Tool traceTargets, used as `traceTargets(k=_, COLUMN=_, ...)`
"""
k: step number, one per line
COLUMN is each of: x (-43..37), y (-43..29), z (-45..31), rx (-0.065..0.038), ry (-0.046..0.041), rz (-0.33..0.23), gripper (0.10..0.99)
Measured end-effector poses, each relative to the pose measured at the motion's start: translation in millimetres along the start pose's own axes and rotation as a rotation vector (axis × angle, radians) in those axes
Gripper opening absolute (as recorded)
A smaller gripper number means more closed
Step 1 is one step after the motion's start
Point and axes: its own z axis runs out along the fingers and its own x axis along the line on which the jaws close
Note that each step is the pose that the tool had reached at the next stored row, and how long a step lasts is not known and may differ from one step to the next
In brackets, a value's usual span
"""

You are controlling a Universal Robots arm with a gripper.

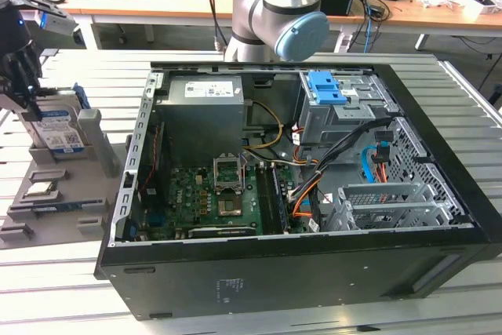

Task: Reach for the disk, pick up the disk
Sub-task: 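Pick up the disk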

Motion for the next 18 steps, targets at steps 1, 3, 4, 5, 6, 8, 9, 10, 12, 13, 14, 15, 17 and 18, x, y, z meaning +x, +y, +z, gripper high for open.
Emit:
traceTargets(k=1, x=0.0, y=0.0, z=-0.9, rx=0.000, ry=0.0000, rz=0.000, gripper=0.369)
traceTargets(k=3, x=0.0, y=0.2, z=-4.3, rx=0.000, ry=0.0000, rz=0.000, gripper=0.369)
traceTargets(k=4, x=0.0, y=0.2, z=-5.6, rx=0.000, ry=0.0000, rz=0.000, gripper=0.369)
traceTargets(k=5, x=0.0, y=0.2, z=-7.0, rx=0.000, ry=0.0000, rz=0.000, gripper=0.369)
traceTargets(k=6, x=-0.1, y=0.3, z=-9.5, rx=0.000, ry=0.0000, rz=0.000, gripper=0.369)
traceTargets(k=8, x=-0.1, y=0.5, z=-13.3, rx=0.000, ry=0.0000, rz=0.000, gripper=0.369)
traceTargets(k=9, x=-0.2, y=0.5, z=-14.8, rx=0.000, ry=0.0000, rz=0.000, gripper=0.369)
traceTargets(k=10, x=-0.2, y=0.6, z=-17.4, rx=0.000, ry=-0.0001, rz=0.000, gripper=0.369)
traceTargets(k=12, x=-0.3, y=0.7, z=-21.6, rx=0.000, ry=0.0000, rz=0.000, gripper=0.369)
traceTargets(k=13, x=-0.3, y=0.8, z=-23.1, rx=0.000, ry=0.0000, rz=0.000, gripper=0.369)
traceTargets(k=14, x=-0.4, y=0.9, z=-26.0, rx=0.000, ry=0.0000, rz=0.000, gripper=0.369)
traceTargets(k=15, x=-0.4, y=0.9, z=-29.2, rx=0.000, ry=0.0000, rz=0.000, gripper=0.369)
traceTargets(k=17, x=-0.5, y=1.0, z=-34.7, rx=0.000, ry=0.0000, rz=0.000, gripper=0.369)
traceTargets(k=18, x=-0.5, y=1.0, z=-36.6, rx=0.000, ry=0.0000, rz=0.000, gripper=0.369)
